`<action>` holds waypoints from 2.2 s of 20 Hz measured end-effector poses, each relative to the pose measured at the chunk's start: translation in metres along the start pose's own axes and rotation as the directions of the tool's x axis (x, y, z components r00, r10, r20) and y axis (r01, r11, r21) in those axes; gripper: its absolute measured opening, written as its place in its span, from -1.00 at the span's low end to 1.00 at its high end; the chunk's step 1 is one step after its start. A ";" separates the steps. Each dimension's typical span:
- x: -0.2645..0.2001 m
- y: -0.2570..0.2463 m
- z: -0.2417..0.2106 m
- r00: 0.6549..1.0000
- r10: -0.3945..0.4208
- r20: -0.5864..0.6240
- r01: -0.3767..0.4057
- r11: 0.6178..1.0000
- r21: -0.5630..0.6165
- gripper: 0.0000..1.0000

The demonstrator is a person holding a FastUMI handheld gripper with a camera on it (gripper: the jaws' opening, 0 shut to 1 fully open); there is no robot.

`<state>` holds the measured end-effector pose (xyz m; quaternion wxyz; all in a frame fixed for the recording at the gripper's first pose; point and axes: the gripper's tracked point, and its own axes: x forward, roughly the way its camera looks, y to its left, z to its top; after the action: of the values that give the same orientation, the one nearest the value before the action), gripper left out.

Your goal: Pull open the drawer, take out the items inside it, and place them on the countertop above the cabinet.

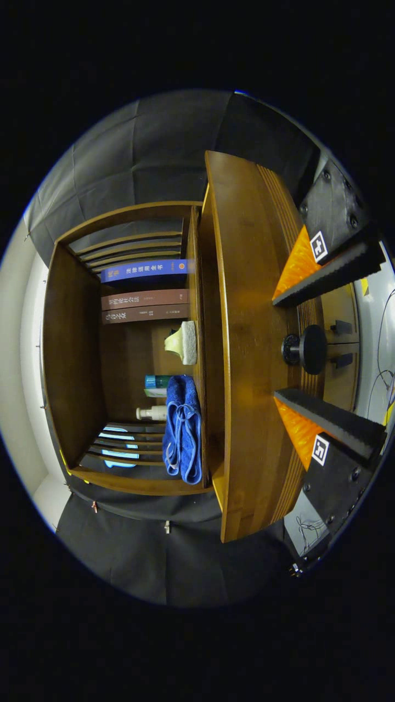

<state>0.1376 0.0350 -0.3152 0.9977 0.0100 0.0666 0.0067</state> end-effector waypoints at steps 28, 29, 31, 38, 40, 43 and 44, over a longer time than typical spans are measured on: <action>0.106 0.005 0.015 0.998 0.051 -0.023 -0.050 0.996 0.071 0.98; 0.103 0.007 0.015 0.998 0.057 -0.029 -0.055 0.996 0.067 1.00; 0.096 0.013 0.015 0.997 0.066 -0.043 -0.064 0.997 0.036 1.00; 0.050 0.029 0.044 0.995 0.087 -0.041 -0.087 0.996 0.003 1.00; 0.036 0.029 0.059 0.996 0.086 -0.028 -0.086 0.996 0.007 1.00; 0.015 0.027 0.084 0.997 0.077 -0.011 -0.077 0.997 0.008 0.99; 0.008 0.026 0.091 0.997 0.075 -0.006 -0.075 0.997 0.009 1.00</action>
<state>0.1572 0.0597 -0.2254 0.9965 0.0170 0.0692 0.0439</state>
